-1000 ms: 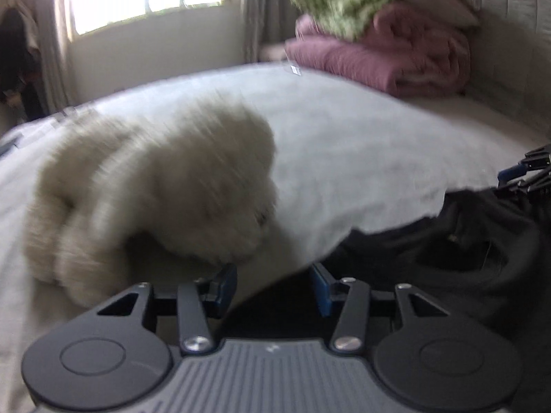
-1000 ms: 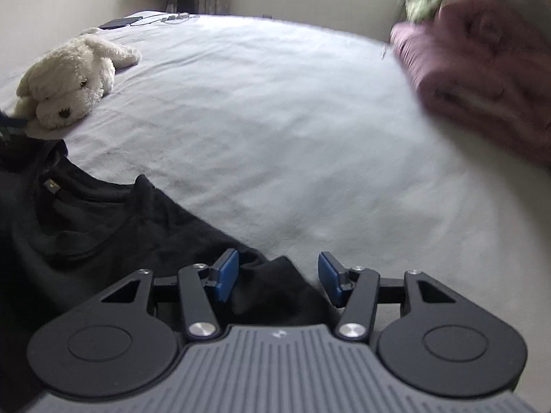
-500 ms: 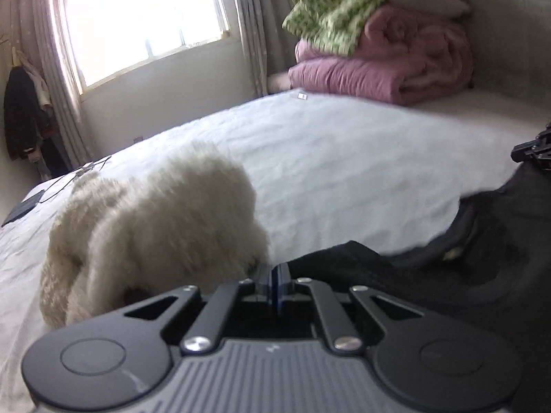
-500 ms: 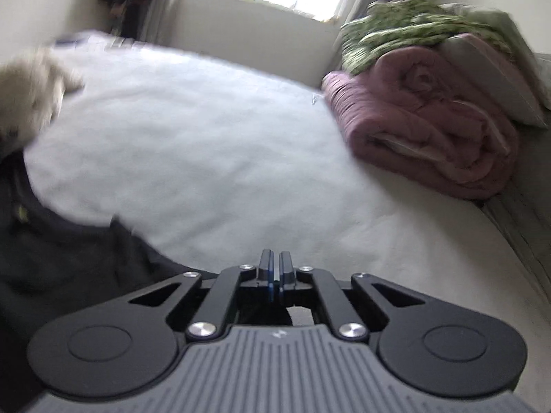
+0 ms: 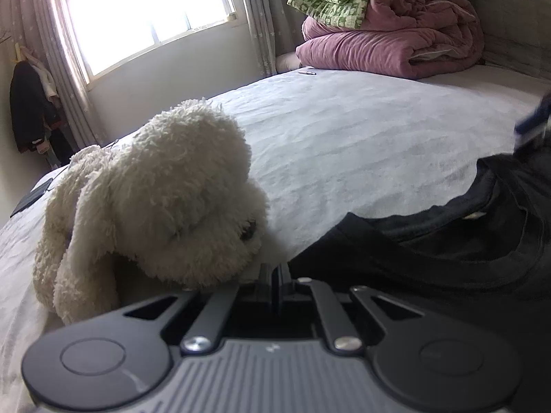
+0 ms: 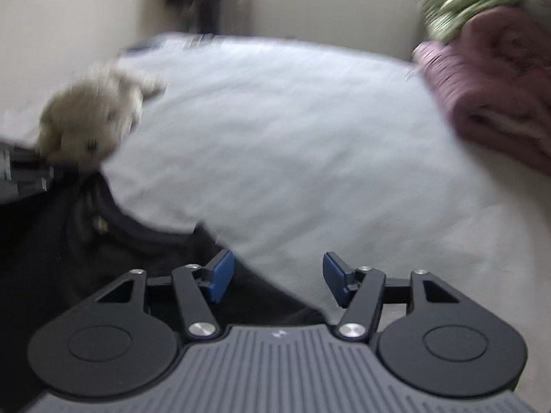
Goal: Fold clothes
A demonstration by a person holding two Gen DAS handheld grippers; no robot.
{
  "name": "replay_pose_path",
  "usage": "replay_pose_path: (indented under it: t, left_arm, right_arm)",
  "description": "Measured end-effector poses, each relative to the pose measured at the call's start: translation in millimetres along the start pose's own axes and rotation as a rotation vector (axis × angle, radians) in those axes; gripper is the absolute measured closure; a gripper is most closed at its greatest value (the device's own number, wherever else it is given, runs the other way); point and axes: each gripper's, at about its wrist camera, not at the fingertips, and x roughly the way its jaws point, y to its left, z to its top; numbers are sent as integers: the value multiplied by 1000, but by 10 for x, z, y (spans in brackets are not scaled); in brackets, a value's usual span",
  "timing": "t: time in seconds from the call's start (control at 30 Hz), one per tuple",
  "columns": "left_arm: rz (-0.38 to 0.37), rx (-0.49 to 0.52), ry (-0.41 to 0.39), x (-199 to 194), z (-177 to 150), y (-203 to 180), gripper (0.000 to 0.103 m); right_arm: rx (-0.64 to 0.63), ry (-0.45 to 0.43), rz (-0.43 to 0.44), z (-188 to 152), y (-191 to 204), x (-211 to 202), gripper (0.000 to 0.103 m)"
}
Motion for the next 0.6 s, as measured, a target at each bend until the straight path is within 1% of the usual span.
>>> replay_pose_path:
  t: [0.03,0.07,0.1,0.13,0.2,0.3,0.37,0.4,0.47,0.5,0.6]
  left_arm:
    - [-2,0,2,4,1,1,100]
    - [-1,4,0,2,0,-1,100]
    - [0,10,-2,-2,-2,-5,100]
    - [1,10,-7,-9,-4,-4,100]
    - [9,0,-35,-58,2,7,100]
    - [2,-53,-91,-165,2,64,100]
    - [29,3,-66,-93,-27,-23,100]
    - [45,38,-50,-47,-43,-75,100]
    - [73,98,-15,41,-61,-203,100]
    - [84,114,-9,58,-58,-235,100]
    - [76,62,8,64,-13,-159,93]
  right_arm:
    - [-16,24,10,-19,31,78,46]
    - [-31,27,0,-30,75,101,56]
    - [-45,6,-34,-30,135,61,95]
    - [-59,-15,-68,-31,195,21,99]
    - [-86,-56,-135,-31,315,-59,99]
    - [-128,-118,-237,-33,495,-179,99]
    - [-156,-160,-304,-33,615,-259,99]
    - [-169,-150,-330,-38,662,-226,99]
    - [-192,-72,-366,-61,712,-4,99]
    - [-196,-54,-387,-83,709,85,99]
    - [-205,-7,-446,-137,710,319,100]
